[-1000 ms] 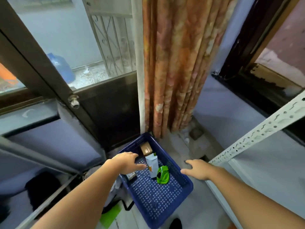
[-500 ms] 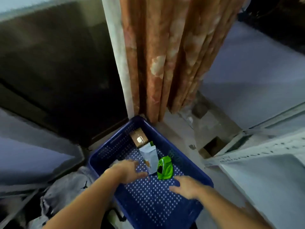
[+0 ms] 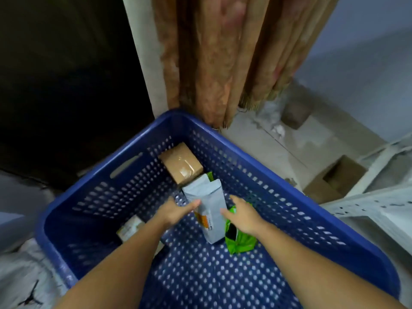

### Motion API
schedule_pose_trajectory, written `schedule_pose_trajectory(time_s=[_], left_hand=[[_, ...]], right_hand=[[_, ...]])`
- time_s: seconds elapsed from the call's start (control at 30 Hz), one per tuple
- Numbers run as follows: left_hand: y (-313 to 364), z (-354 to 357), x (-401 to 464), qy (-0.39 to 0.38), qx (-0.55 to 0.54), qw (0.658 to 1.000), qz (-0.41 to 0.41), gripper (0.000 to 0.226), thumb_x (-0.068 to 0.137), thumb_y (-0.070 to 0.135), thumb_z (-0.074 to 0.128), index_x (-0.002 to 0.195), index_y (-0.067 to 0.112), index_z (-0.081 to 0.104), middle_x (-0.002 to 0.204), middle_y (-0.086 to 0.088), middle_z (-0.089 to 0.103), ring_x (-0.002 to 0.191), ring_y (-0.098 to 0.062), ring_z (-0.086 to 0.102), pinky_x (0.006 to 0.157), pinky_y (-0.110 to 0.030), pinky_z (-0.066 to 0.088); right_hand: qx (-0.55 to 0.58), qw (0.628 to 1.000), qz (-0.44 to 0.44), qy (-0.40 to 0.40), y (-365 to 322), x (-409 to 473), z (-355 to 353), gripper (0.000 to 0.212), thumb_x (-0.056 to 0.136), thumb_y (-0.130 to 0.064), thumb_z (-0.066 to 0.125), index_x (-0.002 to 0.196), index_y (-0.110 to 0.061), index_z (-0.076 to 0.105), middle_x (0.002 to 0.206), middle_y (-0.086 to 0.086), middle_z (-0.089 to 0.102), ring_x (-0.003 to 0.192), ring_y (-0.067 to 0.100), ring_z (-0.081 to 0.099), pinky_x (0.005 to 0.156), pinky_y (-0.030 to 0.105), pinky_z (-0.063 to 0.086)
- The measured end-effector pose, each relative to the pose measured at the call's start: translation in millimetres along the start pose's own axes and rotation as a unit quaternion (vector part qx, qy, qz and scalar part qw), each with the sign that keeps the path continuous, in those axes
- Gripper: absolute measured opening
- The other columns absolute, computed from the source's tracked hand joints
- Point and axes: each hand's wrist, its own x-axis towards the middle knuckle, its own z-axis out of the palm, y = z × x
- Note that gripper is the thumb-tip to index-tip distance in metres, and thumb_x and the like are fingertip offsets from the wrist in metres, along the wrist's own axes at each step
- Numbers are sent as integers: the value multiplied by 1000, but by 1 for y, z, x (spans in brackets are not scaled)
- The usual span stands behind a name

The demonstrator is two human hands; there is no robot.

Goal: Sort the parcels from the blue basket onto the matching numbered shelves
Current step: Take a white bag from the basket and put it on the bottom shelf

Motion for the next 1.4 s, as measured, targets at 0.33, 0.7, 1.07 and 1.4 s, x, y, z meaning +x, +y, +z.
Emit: schedule_pose_trajectory(time_s=[0.33,0.7,1.07,1.4], left_hand=[[28,25,-32,-26,-220,974,53,57,87,46,73,136,21,59,131,6,66,107,-2,65,74,-10,53],[167,-91,-255,99,-295,950,35,61,67,63,84,109,20,75,98,3,79,88,-16,77,85,-41,62],[464,-243,-580,150,-385,905,101,59,81,65,71,98,9,72,91,-12,75,77,-28,71,71,-44,58],[608,-286,-735,28,-329,910,249,46,91,56,64,117,18,64,87,-3,77,84,-22,74,78,-41,61]], right_hand=[[177,984,-16,22,-30,16,14,32,98,-46,57,118,-22,62,115,0,69,103,18,66,94,46,55],[203,975,-85,8,-183,-190,-129,27,91,-49,67,111,-33,58,110,-8,70,96,9,67,87,38,58],[188,965,-177,42,-374,-483,-422,33,90,-60,60,103,-30,59,103,-10,67,97,12,64,83,26,51],[136,957,-220,128,-419,-651,-599,63,73,-81,59,101,-26,73,97,-5,77,88,15,74,87,34,59]])
